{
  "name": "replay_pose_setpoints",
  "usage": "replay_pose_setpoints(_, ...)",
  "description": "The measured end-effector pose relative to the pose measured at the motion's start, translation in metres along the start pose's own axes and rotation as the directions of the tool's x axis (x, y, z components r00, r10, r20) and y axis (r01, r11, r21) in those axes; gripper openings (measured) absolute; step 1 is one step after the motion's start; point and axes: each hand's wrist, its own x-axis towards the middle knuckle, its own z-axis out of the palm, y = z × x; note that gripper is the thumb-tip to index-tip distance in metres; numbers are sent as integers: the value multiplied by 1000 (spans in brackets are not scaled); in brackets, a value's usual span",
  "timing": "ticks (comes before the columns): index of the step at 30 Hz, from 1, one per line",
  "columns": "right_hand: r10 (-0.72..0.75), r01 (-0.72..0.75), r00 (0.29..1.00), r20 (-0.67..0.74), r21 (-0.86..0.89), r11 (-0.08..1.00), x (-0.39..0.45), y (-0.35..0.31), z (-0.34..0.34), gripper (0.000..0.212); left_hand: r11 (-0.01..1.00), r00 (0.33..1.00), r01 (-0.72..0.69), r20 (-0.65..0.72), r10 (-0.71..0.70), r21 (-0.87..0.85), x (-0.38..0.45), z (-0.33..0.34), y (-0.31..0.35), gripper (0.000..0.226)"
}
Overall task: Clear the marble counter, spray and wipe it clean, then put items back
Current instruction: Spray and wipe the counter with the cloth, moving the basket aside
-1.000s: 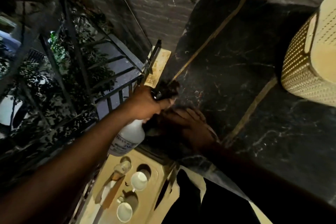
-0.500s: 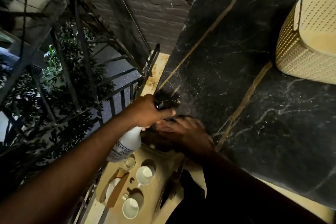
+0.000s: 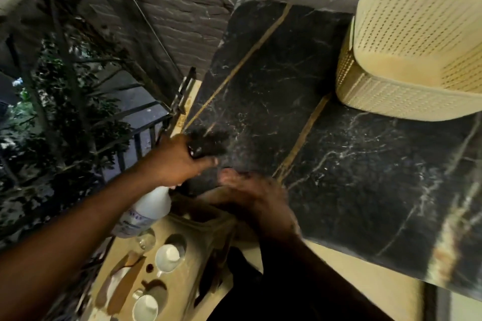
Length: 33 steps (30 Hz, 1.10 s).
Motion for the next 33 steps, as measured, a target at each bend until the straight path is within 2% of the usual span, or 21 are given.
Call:
replay_pose_setpoints(2, 263, -271, 956, -128, -51, 961, -29, 45, -17, 50, 1000, 996, 17, 83, -18, 7, 0, 8, 3, 23)
replay_pose_setpoints(3, 338, -360, 921, -193, -92, 929, -35, 66, -26, 52, 1000, 996, 25, 88, -24, -10, 2, 11, 4, 21)
replay_pose_setpoints(4, 380, -415, 891, -247, -106, 904, -31, 80, -33, 53, 1000, 996, 25, 86, -23, -19, 3, 15, 7, 19)
replay_pose_setpoints(7, 496, -535, 818, -290, -69, 842, 23, 79, -37, 50, 999, 987, 6, 160, -1, -32, 9, 24, 19, 24)
replay_pose_setpoints(9, 505, -528, 819, -272, -11, 849, 59, 57, -29, 52, 997, 980, -22, 196, 35, -70, 14, 31, 29, 23)
replay_pose_setpoints(12, 320, -327, 913, -254, 14, 945, 45, 15, -18, 50, 994, 982, -90, 158, 100, -70, 22, 42, 49, 18)
replay_pose_setpoints(14, 201, -205, 976, -89, -37, 978, 6, 15, -13, 54, 994, 968, -85, 230, 100, -72, 27, 47, 58, 17)
replay_pose_setpoints(16, 216, -217, 976, -22, -31, 976, -32, 42, -13, 50, 996, 942, -74, 326, 85, -48, 31, 50, 62, 35)
replay_pose_setpoints(18, 347, -354, 924, -162, -11, 935, -53, 77, -31, 44, 996, 920, -79, 382, 88, -37, 32, 56, 64, 40)
replay_pose_setpoints(20, 464, -477, 824, -327, 42, 878, -46, 103, -54, 45, 993, 917, -77, 385, 104, -86, 32, 63, 71, 36)
replay_pose_setpoints(21, 508, -527, 782, -362, 53, 848, -33, 111, -60, 46, 990, 917, -72, 382, 112, -120, 32, 66, 77, 35)
replay_pose_setpoints(23, 543, -586, 747, -384, 8, 811, 7, 113, -56, 48, 976, 915, -50, 382, 129, -212, 34, 70, 90, 31)
replay_pose_setpoints(25, 638, -631, 720, -272, 124, 765, 43, 93, -46, 58, 953, 918, -41, 365, 155, -302, 38, 69, 103, 23)
replay_pose_setpoints(26, 648, -629, 737, -190, 158, 761, 50, 79, -37, 73, 945, 924, -42, 346, 160, -326, 39, 68, 107, 19)
replay_pose_setpoints(27, 616, -593, 783, -84, 196, 781, 48, 63, -33, 85, 944, 931, -52, 327, 164, -327, 42, 67, 111, 20)
replay_pose_setpoints(28, 506, -494, 862, -36, 161, 854, 34, 53, -23, 84, 951, 936, -68, 309, 166, -303, 43, 65, 114, 24)
replay_pose_setpoints(29, 379, -377, 925, -11, 85, 922, 12, 44, -18, 72, 959, 943, -89, 287, 169, -270, 45, 63, 115, 25)
replay_pose_setpoints(30, 283, -283, 959, 1, 52, 958, -15, 47, -17, 59, 964, 947, -118, 266, 181, -237, 46, 62, 116, 21)
replay_pose_setpoints(31, 252, -250, 967, -37, 46, 967, -38, 61, -25, 48, 968, 949, -147, 247, 197, -204, 46, 61, 117, 9)
replay_pose_setpoints(32, 272, -269, 951, -145, 39, 962, -56, 83, -35, 40, 969, 950, -177, 226, 214, -173, 47, 61, 118, 7)
replay_pose_setpoints(33, 319, -330, 915, -246, -4, 944, -69, 107, -48, 36, 970, 950, -193, 220, 221, -145, 49, 63, 118, 18)
